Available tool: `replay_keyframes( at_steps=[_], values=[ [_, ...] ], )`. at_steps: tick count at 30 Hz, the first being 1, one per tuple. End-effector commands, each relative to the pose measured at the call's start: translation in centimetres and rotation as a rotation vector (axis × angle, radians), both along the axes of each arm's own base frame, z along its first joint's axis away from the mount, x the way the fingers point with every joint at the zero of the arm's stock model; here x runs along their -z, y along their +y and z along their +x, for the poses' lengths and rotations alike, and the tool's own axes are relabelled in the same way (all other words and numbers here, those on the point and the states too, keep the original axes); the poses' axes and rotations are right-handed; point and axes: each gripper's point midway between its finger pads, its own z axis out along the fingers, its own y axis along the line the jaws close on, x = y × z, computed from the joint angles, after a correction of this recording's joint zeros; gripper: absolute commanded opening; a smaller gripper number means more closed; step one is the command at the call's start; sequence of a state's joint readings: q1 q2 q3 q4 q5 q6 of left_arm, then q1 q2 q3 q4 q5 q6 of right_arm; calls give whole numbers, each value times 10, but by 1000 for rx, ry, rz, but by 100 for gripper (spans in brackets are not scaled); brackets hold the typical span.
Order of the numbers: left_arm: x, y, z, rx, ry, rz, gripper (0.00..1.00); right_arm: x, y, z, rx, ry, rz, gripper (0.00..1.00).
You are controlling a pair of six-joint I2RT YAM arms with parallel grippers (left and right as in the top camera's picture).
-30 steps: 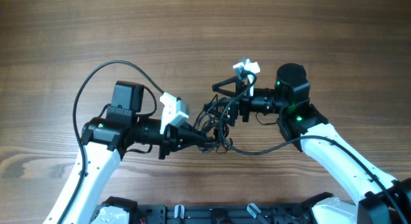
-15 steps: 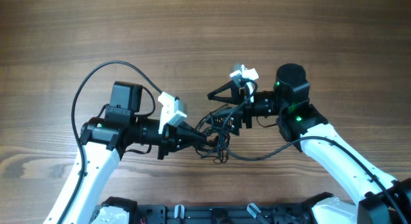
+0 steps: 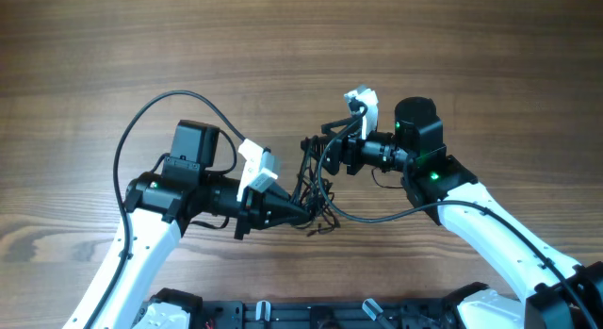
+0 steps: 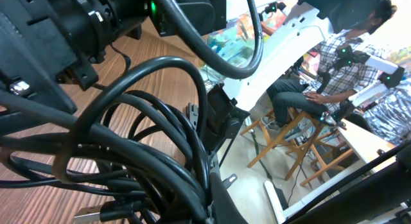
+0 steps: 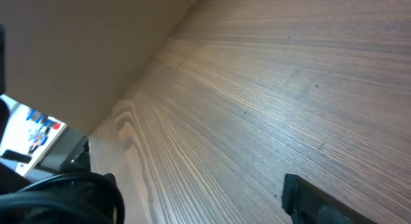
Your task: Untangle cables
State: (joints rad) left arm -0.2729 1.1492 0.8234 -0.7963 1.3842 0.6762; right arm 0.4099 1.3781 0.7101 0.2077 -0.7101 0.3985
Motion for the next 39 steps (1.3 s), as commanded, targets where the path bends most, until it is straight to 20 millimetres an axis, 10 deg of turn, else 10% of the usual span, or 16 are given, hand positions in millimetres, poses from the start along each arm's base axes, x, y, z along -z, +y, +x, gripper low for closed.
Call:
replay_keyframes(
  at_steps=[1,5,21,27,28,29,30,39],
  values=[
    [-17,-2,-10,57,-1,-92,4,17,-36,37,263,11,-115,57],
    [-19,-1,-11,54,-7,-99,4,44,-80,51,439,88,-233,4],
    [16,14,20,-141,90,121,4,39,-217,80,784,150,-208,4],
    [17,13,26,-146,81,122,14,31,-187,69,600,174,-101,4],
    [17,13,28,-154,101,123,29,30,-180,66,569,184,-81,4],
    [17,12,31,-164,126,124,90,28,-173,63,537,193,-60,4],
    [17,11,34,-174,152,125,100,25,-165,59,497,196,-42,4],
    [76,6,123,-740,737,346,100,22,-139,52,404,167,-47,4]
  ],
)
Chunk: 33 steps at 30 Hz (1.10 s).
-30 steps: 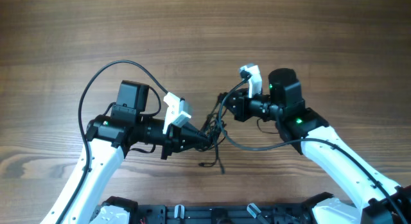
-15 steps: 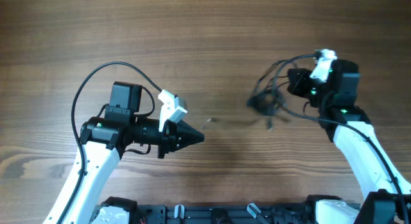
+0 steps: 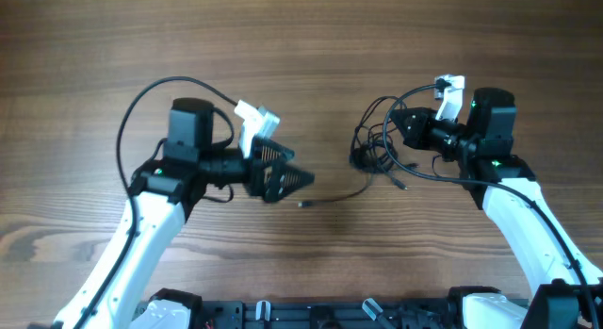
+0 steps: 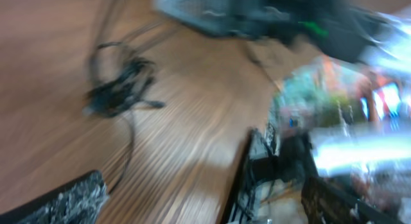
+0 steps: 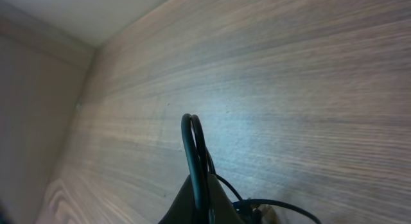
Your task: Untangle cables
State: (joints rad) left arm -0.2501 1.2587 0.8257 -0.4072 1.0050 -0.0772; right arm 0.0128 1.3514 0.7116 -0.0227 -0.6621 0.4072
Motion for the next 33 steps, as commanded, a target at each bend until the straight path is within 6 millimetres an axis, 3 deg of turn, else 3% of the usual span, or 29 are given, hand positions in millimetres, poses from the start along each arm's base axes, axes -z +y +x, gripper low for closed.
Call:
replay_keyframes(
  at_steps=[1,3,7,10,13,18,22,26,30,33],
  values=[
    [33,-9,27,-291,319,78,100,-11,5,-1,-34,-36,10,4],
    [38,-30,25,-225,251,92,99,-11,5,-1,-34,-35,12,4],
    [78,-53,24,-186,58,293,74,-11,5,-1,-34,-34,12,4],
    [106,-67,30,-234,-30,418,74,-10,6,-2,-37,-30,15,5],
    [121,-85,34,-206,-178,484,74,-10,6,-2,-38,-28,16,5],
    [144,-87,60,-318,-298,574,72,-8,8,-6,-50,-10,26,5],
    [143,-93,71,-338,-324,536,70,-3,8,-10,-51,23,27,5],
    [130,-103,79,-306,-433,503,62,-3,8,-10,-51,19,26,5],
    [125,-104,78,-283,-465,504,62,-3,7,-8,-43,12,17,7],
    [107,-104,72,-268,-468,479,64,-2,5,-8,-26,32,29,4]
  ],
)
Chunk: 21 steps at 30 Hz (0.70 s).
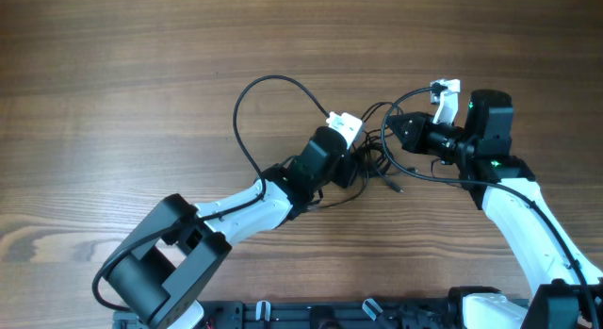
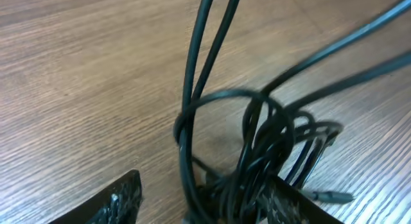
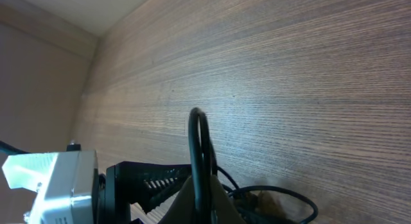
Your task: Untangle cables
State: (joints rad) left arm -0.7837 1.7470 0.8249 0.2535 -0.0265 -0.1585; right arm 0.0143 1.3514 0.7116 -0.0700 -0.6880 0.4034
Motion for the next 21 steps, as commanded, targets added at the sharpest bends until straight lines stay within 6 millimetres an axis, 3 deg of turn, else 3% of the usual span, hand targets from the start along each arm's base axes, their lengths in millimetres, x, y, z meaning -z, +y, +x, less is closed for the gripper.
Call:
replay_keyframes(
  at_steps=[1,4,6,9,21],
  values=[
    [-36,-3,-5,57,-53,-31,65,-8,2,-1,-1,0,28,4],
    [-74,-11,-23,147,-59,-124,68,-10,7,-4,-4,38,81,4],
    [-78,-13,-32,188,-32,-142,67,-12,10,-6,-11,51,105,4],
    [-69,-14,-36,224,15,-153,58,-14,14,-9,-37,54,125,4],
    [-16,-11,-24,198,94,-94,58,-16,15,-11,-47,54,133,5]
  ],
)
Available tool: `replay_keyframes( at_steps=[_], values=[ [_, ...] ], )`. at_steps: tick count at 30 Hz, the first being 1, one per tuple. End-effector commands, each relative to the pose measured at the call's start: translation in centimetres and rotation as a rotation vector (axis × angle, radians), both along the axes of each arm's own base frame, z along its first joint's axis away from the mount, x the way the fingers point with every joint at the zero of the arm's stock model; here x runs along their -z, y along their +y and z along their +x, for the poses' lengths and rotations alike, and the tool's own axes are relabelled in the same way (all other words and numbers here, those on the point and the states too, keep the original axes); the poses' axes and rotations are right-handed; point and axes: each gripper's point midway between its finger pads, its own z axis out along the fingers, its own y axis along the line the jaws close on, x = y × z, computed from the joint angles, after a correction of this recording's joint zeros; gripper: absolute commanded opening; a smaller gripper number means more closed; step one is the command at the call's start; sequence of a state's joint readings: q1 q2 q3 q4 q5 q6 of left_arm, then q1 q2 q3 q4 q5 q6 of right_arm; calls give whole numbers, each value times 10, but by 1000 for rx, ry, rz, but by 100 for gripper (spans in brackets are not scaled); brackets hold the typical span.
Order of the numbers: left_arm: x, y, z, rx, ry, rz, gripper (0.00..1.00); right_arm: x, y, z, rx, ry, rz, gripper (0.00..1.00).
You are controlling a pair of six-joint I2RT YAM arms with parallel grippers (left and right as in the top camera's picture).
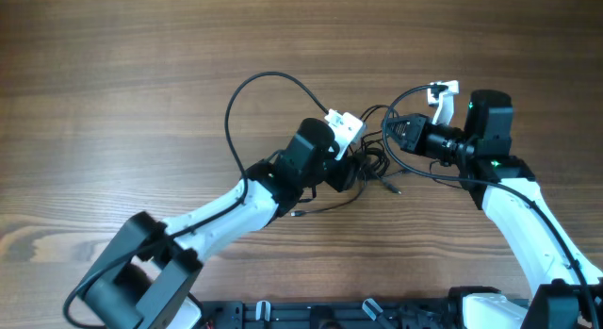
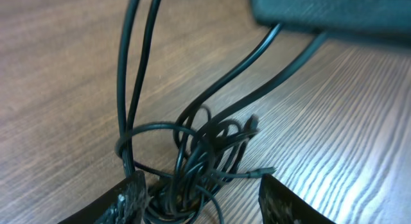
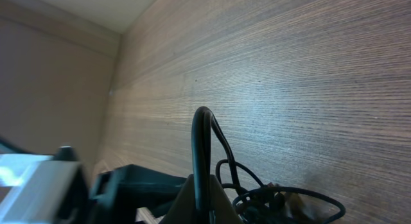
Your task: Untangle cables
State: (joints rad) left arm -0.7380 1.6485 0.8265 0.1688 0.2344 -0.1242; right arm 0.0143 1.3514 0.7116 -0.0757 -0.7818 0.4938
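A black cable tangle (image 1: 369, 163) lies on the wooden table (image 1: 113, 65) right of centre. My left gripper (image 1: 355, 169) is open at its left side. In the left wrist view the knot (image 2: 199, 163) sits between the wide-apart fingers (image 2: 125, 199) of the gripper (image 2: 205, 203). My right gripper (image 1: 396, 133) is shut on a cable loop (image 3: 203, 131) rising from the tangle (image 3: 282, 199), held above the table just right of the knot. Two strands (image 2: 138, 70) run up out of the knot.
The left arm's own black lead (image 1: 247, 89) arcs over the table behind the arm. A thin loose strand (image 1: 320, 207) trails from the tangle toward the front, and a small plug end (image 1: 397, 189) lies to the tangle's right. The arms' bases stand at the front edge.
My left gripper has closed in a little on the tangle, so the knot now sits lower between its open fingers. The right gripper still holds its loop in the same place.
Both grippers were together at the tangle in the table's middle. Then the right gripper held the tangle off to the right, while the left gripper stood open and apart on the left. Then the left gripper reached the tangle again and now straddles it.
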Motion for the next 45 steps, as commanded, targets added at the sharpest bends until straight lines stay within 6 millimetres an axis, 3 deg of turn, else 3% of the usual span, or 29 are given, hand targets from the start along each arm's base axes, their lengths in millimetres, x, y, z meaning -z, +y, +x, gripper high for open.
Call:
replay_keyframes(
  at_steps=[1,6,11,18,20,21,22,27,30,34,40,45],
  values=[
    [15,-2,2,17,13,16,57,-9,3,-2,-19,-15,23,5],
    [12,-5,7,66,-76,33,57,-11,6,-3,-23,2,49,5],
    [33,-3,6,85,-59,77,56,-11,6,-4,-25,1,49,5],
    [49,-4,6,111,-66,110,48,-11,6,-4,-26,2,50,6],
    [55,-3,5,134,-82,131,38,-11,6,-4,-26,2,49,6],
    [56,-3,6,142,-91,136,25,-11,6,-4,-26,2,49,6],
    [56,-3,7,135,-94,139,4,-11,6,-4,-26,0,47,6],
    [51,2,9,125,-93,138,4,-3,-9,8,-14,-124,-124,5],
    [32,5,7,125,-98,118,4,2,-18,14,22,-141,-190,5],
    [-16,4,-8,172,-124,44,4,9,-32,21,91,-136,-259,5],
    [-105,20,-65,307,-160,-86,4,17,-66,35,230,-146,-429,6],
    [-157,48,-111,397,-211,-170,4,25,-92,37,318,-131,-562,10]
  ],
)
